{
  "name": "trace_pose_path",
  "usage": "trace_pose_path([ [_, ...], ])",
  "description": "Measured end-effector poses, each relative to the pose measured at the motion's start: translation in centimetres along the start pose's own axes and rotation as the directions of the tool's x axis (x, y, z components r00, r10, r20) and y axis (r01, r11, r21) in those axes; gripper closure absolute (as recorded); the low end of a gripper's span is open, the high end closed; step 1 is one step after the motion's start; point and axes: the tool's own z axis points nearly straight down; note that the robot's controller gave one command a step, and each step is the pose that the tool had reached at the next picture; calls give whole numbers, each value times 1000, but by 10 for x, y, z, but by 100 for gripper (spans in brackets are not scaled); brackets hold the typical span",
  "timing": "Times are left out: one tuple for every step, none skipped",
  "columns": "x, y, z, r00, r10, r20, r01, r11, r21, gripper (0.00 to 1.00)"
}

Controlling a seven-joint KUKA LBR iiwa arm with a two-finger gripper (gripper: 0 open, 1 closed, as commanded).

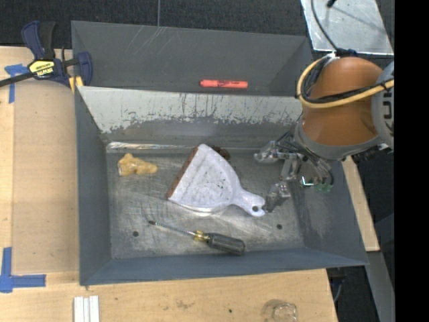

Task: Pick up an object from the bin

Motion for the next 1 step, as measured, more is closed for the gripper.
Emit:
trace_pose_path([
  [-2,0,-4,1000,-1,8,1,1000,1,0],
])
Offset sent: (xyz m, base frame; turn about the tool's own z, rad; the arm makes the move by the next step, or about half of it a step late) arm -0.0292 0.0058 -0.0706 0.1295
